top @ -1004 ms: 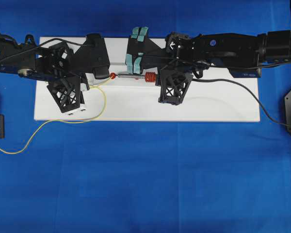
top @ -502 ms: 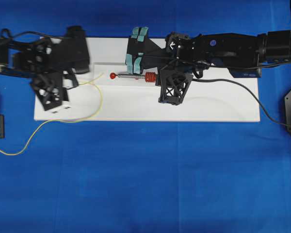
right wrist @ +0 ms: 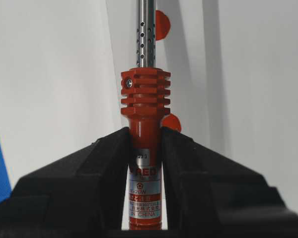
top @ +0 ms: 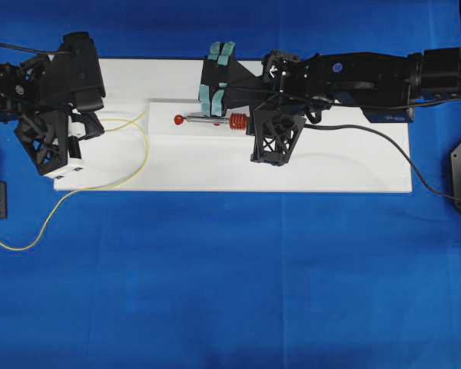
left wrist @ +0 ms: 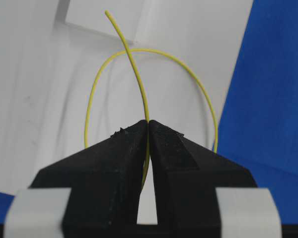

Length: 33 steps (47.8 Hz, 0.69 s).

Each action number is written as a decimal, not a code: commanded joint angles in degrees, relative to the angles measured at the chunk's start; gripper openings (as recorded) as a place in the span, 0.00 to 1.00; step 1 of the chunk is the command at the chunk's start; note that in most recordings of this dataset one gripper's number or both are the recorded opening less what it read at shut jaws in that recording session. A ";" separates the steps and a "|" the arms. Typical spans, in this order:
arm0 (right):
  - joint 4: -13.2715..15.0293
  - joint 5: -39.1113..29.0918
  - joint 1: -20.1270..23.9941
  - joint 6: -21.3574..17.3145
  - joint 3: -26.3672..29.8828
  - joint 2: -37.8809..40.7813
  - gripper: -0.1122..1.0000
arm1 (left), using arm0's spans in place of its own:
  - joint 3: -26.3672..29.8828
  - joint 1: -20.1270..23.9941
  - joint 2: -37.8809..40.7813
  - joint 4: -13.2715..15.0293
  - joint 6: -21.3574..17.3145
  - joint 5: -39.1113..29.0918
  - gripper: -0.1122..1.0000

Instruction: Touch the tip of the soldering iron to the tip of the solder at the mark.

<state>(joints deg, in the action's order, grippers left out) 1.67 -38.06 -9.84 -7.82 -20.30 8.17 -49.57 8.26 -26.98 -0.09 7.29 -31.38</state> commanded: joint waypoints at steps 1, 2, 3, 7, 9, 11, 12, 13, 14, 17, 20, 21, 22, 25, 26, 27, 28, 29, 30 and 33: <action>0.53 0.09 -0.18 0.00 1.05 -2.64 0.16 | 0.62 -0.09 -0.53 -0.18 0.00 0.09 0.12; 0.70 0.09 -0.09 -0.09 1.05 -2.99 0.16 | 0.62 0.00 -0.62 -0.18 0.00 0.09 0.12; 0.88 0.09 -0.09 -0.26 0.70 -3.78 0.16 | 0.62 -0.09 -0.62 -0.18 0.09 0.00 0.12; 1.49 0.09 -0.09 -0.44 -0.26 -5.89 0.16 | 0.53 -0.09 -0.70 -0.18 0.09 0.00 0.12; 1.76 0.00 -0.18 -0.44 -0.88 -6.94 0.16 | 0.44 -0.09 -0.70 -0.18 0.09 0.00 0.12; 2.02 -0.26 -0.18 -0.53 -1.58 -8.00 0.16 | 0.44 -0.09 -0.70 -0.09 0.09 -0.09 0.12; 2.20 -0.53 -0.09 -0.53 -2.02 -8.53 0.16 | 0.44 -0.09 -0.79 -0.18 0.09 -0.09 0.12; 2.46 -0.88 -0.09 -0.53 -2.64 -9.23 0.16 | 0.44 -0.09 -0.79 -0.18 0.09 -0.09 0.12; 2.72 -1.23 -0.09 -0.53 -3.08 -9.67 0.16 | 0.44 -0.09 -0.70 -0.18 0.09 -0.09 0.12; 3.25 -2.29 -0.18 -0.79 -4.39 -10.90 0.16 | 0.44 -0.09 -0.70 -0.09 0.09 -0.18 0.12; 3.52 -3.25 -0.18 -0.97 -5.71 -12.04 0.16 | 0.44 -0.09 -0.79 -0.18 0.09 -0.53 0.12; 3.52 -3.60 -0.18 -1.05 -6.06 -12.30 0.16 | 0.44 -0.09 -0.79 -0.18 0.09 -0.62 0.12; 3.52 -3.87 -0.18 -1.23 -6.68 -12.74 0.16 | 0.44 -0.09 -0.70 -0.18 0.09 -0.62 0.12; 3.52 -4.22 -0.18 -1.58 -7.73 -13.45 0.16 | 0.44 -0.09 -0.79 -0.18 0.09 -0.70 0.12; 3.52 -4.22 -0.09 -1.67 -8.09 -13.71 0.16 | 0.44 -0.09 -0.79 -0.09 0.09 -0.70 0.12; 3.52 -4.04 -0.09 -1.76 -8.26 -13.89 0.16 | 0.44 -0.09 -0.70 -0.18 0.09 -0.70 0.12; 3.52 -4.04 -0.18 -1.76 -8.61 -14.06 0.16 | 0.53 0.00 -0.79 -0.18 0.09 -0.70 0.12; 3.43 -4.04 -0.18 -1.85 -8.79 -14.24 0.16 | 0.53 -0.09 -0.70 -0.18 0.09 -0.70 0.12; 3.52 -4.04 -0.18 -1.93 -8.96 -14.41 0.16 | 0.53 -0.09 -0.70 -0.18 0.09 -0.70 0.12; 3.52 -3.96 -0.18 -2.02 -9.49 -14.68 0.16 | 0.70 -0.09 -0.53 -0.18 0.09 -0.70 0.12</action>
<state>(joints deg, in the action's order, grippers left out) 5.01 -42.19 -10.02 -9.67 -29.97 -4.66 -49.75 8.26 -27.25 -0.09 7.38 -32.26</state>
